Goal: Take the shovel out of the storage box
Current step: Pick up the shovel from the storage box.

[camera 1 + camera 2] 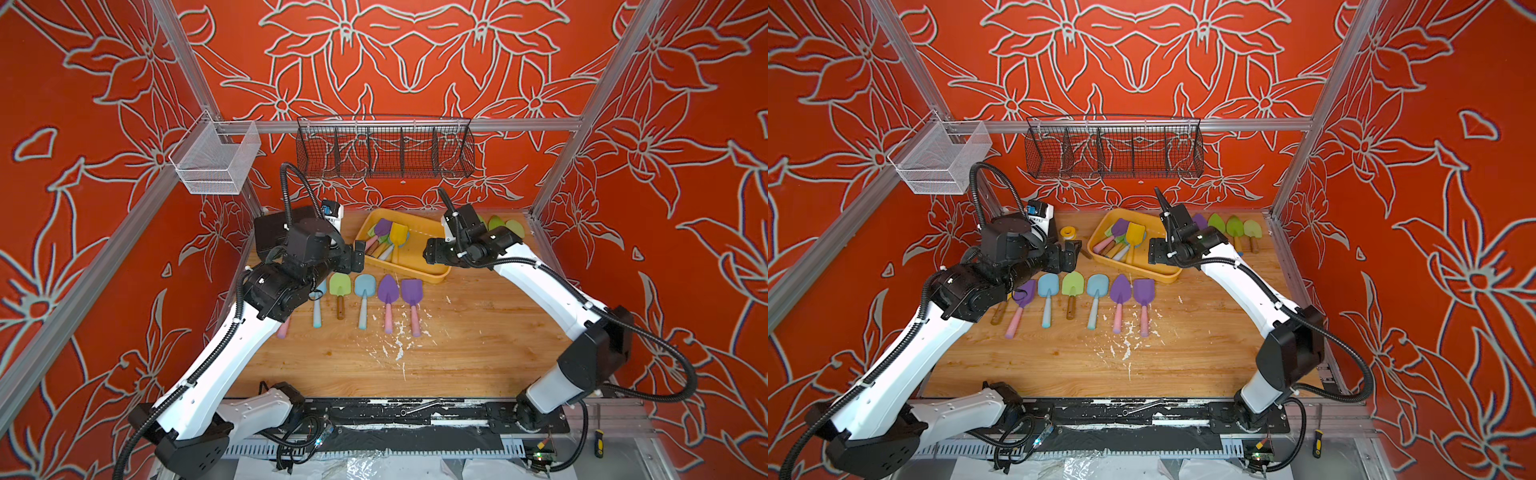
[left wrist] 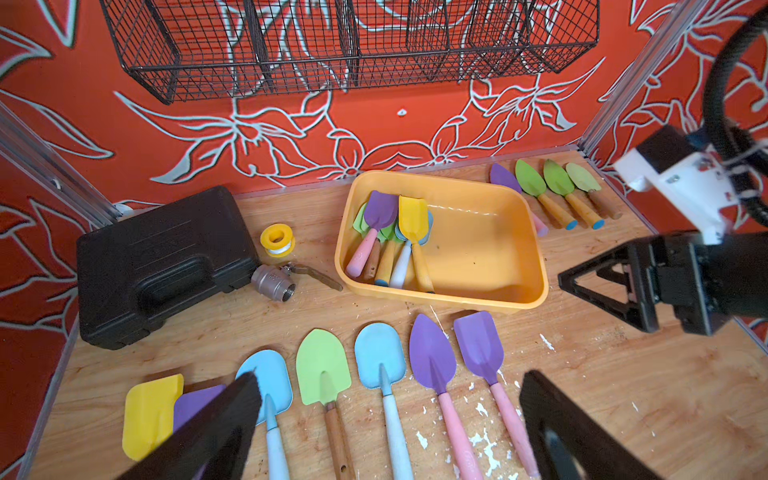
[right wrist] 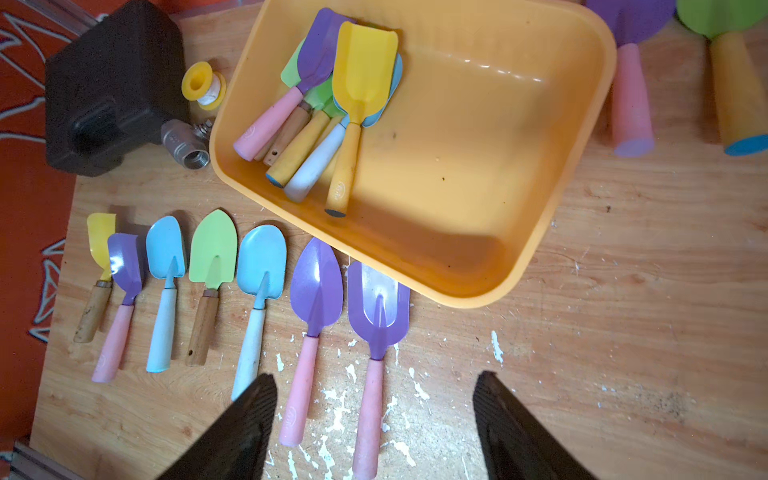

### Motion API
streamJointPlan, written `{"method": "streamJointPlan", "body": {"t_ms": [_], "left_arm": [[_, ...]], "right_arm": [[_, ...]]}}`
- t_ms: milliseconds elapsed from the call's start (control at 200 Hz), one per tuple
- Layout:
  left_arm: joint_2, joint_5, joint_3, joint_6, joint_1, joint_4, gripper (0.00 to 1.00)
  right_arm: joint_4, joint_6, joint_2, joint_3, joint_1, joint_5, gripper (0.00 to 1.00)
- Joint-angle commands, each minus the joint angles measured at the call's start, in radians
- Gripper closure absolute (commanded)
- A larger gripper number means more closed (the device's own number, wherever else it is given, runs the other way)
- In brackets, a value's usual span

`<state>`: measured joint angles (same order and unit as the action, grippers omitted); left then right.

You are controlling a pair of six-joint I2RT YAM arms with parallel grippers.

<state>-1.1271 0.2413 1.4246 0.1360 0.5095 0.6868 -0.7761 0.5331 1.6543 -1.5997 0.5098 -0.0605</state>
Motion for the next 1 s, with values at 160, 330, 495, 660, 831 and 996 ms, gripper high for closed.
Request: {"method": "streamJointPlan", "body": {"t_ms": [160, 330, 495, 660, 831, 996], "left_arm": [[0.032, -0.076, -0.044, -0.057, -0.007, -0.004, 0.03], [0.061, -0.158, -0.071, -0.082, -0.006, 0.003, 0.03], [0.095, -0.222, -0.107, -0.092, -0.006, 0.011, 0.03], [0.125, -0.284, -0.125, -0.091, -0.006, 0.006, 0.03], [0.132, -0.300, -0.128, -0.101, -0.007, 0.003, 0.03], [0.132, -0.293, -0.117, -0.104, -0.006, 0.022, 0.03]], "right_arm": [[-0.077, 0.012, 0.271, -0.280, -0.028, -0.121, 0.34], [-0.124, 0.025, 0.490, -0.501, -0.031, -0.164, 0.41], [-0.139, 0.041, 0.672, -0.684, -0.032, -0.188, 0.44], [-0.146, 0.068, 0.816, -0.816, -0.033, -0.196, 0.48], [-0.122, 0.095, 0.905, -0.861, -0.033, -0.204, 0.50], [-0.091, 0.113, 0.951, -0.862, -0.035, -0.205, 0.54]]}}
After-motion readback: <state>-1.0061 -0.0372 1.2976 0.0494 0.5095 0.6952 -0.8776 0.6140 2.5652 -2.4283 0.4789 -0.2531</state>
